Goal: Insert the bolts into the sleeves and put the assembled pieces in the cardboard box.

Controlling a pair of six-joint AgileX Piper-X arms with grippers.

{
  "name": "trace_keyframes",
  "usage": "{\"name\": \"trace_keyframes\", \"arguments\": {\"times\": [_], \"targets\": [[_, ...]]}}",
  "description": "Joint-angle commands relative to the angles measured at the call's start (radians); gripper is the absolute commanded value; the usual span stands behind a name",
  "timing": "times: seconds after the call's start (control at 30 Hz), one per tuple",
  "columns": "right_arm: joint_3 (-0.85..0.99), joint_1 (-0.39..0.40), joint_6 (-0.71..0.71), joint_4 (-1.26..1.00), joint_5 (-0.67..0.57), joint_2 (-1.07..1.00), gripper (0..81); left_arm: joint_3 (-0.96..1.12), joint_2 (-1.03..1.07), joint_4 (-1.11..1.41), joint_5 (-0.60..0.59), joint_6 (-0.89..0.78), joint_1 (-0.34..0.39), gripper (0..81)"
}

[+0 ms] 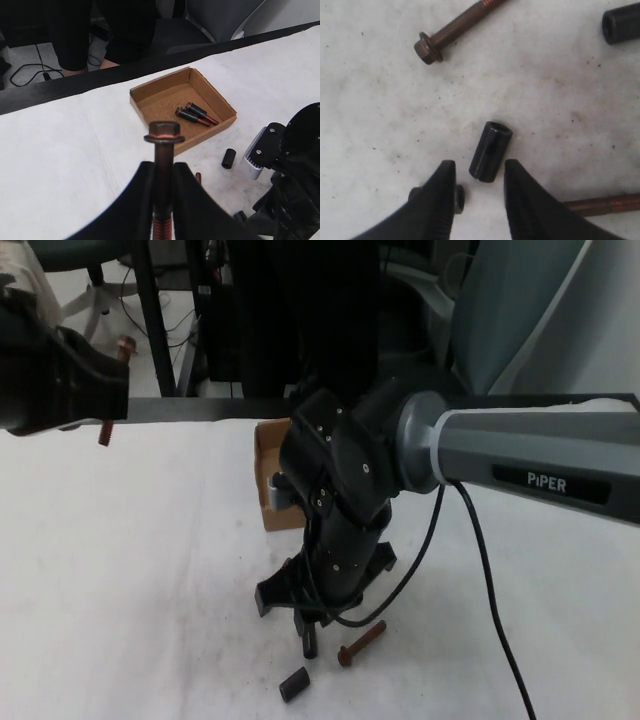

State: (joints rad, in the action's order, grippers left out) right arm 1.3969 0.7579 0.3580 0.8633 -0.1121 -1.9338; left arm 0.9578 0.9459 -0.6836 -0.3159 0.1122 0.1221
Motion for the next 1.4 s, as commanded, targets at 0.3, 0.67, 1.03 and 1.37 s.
{"name": "trace_keyframes", "arguments": {"times": [0.3,0.67,1.03,1.37], "targets": [[0.008,0.000,0.077,-0.005,0.006,-0.032,32.1,0.004,-0.033,-0.018,0.007,0.000,-0.002,0.2],[0.008,0.018,0.122,-0.015,0.009,-0.049,32.1,0.004,-0.033,-0.023,0.007,0.000,-0.002,0.2],[0.006,0.029,0.122,-0.009,0.009,-0.063,32.1,0.004,-0.033,-0.024,0.007,0.000,-0.002,0.2],[0.004,0.034,0.143,-0.004,0.009,-0.073,32.1,0.004,-0.072,-0.028,0.007,0.025,-0.002,0.2]]}}
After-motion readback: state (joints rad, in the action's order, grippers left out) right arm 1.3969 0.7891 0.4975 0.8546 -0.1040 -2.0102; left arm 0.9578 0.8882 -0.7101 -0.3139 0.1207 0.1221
